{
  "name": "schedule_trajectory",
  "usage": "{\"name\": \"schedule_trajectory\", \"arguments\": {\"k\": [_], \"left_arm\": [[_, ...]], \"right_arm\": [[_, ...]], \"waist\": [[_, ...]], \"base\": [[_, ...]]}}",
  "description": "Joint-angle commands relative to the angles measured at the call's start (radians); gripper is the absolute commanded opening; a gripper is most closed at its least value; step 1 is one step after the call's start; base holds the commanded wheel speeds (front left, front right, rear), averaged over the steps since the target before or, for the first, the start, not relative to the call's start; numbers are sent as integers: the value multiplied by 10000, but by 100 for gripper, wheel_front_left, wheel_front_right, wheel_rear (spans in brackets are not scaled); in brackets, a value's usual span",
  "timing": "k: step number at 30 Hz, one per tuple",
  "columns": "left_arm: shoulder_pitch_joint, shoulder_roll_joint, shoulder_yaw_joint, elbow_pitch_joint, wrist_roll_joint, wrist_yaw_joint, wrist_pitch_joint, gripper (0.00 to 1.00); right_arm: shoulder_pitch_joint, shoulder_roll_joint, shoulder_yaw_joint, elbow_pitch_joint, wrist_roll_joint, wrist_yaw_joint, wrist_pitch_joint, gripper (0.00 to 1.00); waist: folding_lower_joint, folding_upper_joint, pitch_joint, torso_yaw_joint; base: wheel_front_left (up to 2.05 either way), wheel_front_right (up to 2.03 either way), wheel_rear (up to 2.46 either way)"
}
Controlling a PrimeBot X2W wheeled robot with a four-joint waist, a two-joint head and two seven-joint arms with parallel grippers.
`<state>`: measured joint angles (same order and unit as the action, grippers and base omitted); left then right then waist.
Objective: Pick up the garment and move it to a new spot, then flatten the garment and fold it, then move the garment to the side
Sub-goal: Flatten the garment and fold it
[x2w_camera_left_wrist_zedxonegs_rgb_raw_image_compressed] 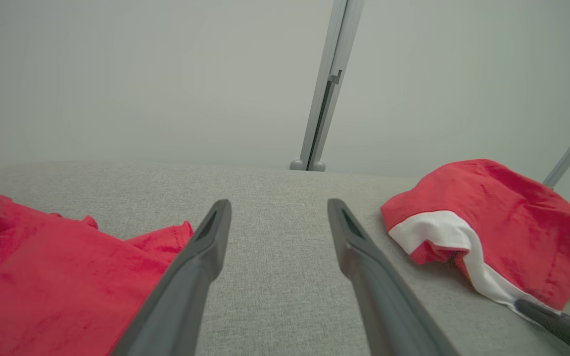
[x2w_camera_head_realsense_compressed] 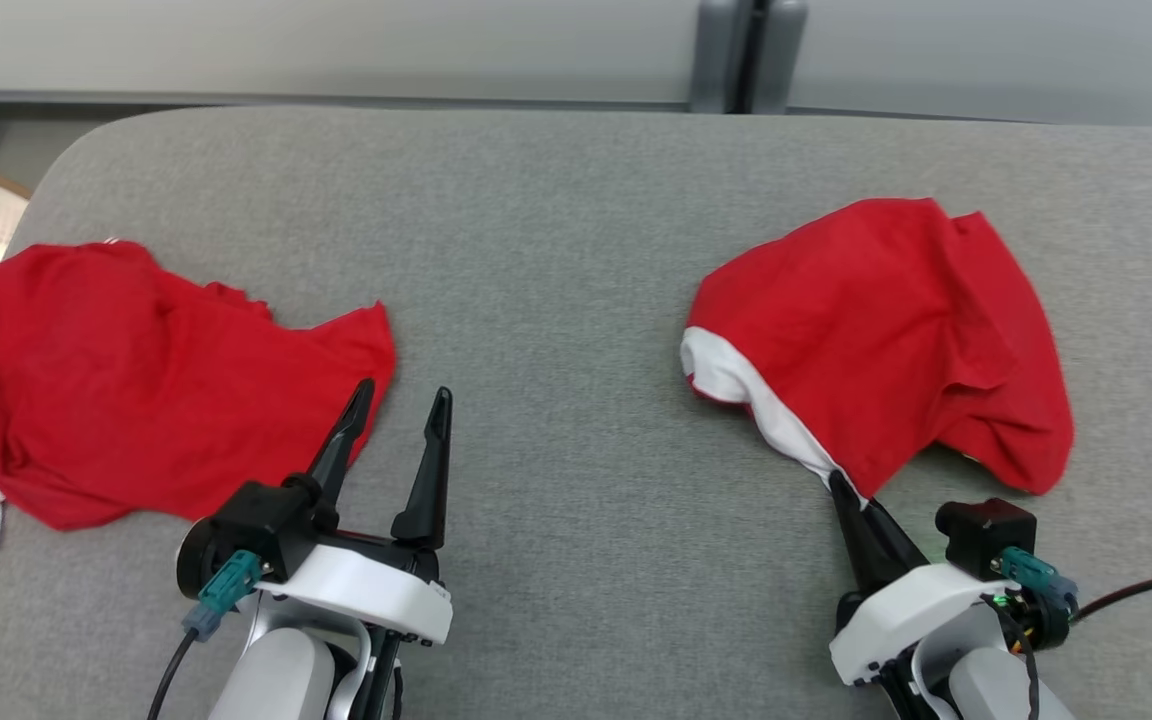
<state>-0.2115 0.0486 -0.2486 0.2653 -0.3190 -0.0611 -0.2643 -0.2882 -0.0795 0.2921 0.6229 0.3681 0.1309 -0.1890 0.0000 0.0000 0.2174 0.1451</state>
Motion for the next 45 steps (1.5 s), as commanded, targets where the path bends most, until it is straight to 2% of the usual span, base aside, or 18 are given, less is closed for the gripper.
{"name": "schedule_trajectory", "arguments": {"k": [1, 6, 14, 21, 24, 25, 26, 27, 34, 41, 45], "left_arm": [[92, 34, 101, 51, 85, -58, -2, 100], [222, 35, 198, 133, 228, -149, -2, 100], [227, 33, -145, 128, 141, -318, -2, 100], [-40, 38, -414, 263, 111, -327, -2, 100], [-54, 38, -448, 280, 81, -299, -2, 100], [-55, 38, -473, 300, 60, -294, -2, 100], [-58, 36, -512, 320, 37, -296, -2, 100], [-83, 36, -549, 336, 23, -304, -2, 100], [-203, 38, -607, 380, -21, -287, -2, 100], [-95, 36, -525, 299, -73, -273, -2, 100], [16, 36, -586, 276, -110, -271, -2, 100]], "right_arm": [[188, -152, 9, 55, 10, -3, -107, 0], [405, -615, 7, -193, -2, -3, -176, 0], [775, -1484, -903, -641, -340, -3, 264, 0], [830, -1455, -1503, -671, -487, -3, 582, 0], [801, -1379, -1655, -614, -599, -3, 572, 3], [787, -1367, -1788, -563, -719, -3, 509, 16], [763, -1352, -1947, -527, -915, -3, 390, 83], [749, -1233, -2096, -489, -997, -3, 322, 100], [744, -730, -2444, -1174, -1723, -3, -480, 100], [1212, -360, -1837, -2771, -2539, -3, -773, 100], [1227, -213, -1223, -3012, -2620, -3, -767, 100]], "waist": [[0, 0, -294, -353], [0, 0, -718, -1082], [0, 0, -807, -2106], [0, 0, -596, -2554], [0, 0, -544, -2623], [0, 0, -522, -2646], [0, 0, -503, -2665], [0, 0, -491, -2675], [0, 0, -549, -2593], [0, 0, -728, -2202], [0, 0, -798, -1850]], "base": [[0, 0, 0], [0, 0, 0], [0, 0, 0], [0, 0, 0], [0, 0, 0], [0, 0, 0], [0, 0, 0], [0, 0, 0], [0, 0, 0], [0, 0, 0], [0, 0, 0]]}}
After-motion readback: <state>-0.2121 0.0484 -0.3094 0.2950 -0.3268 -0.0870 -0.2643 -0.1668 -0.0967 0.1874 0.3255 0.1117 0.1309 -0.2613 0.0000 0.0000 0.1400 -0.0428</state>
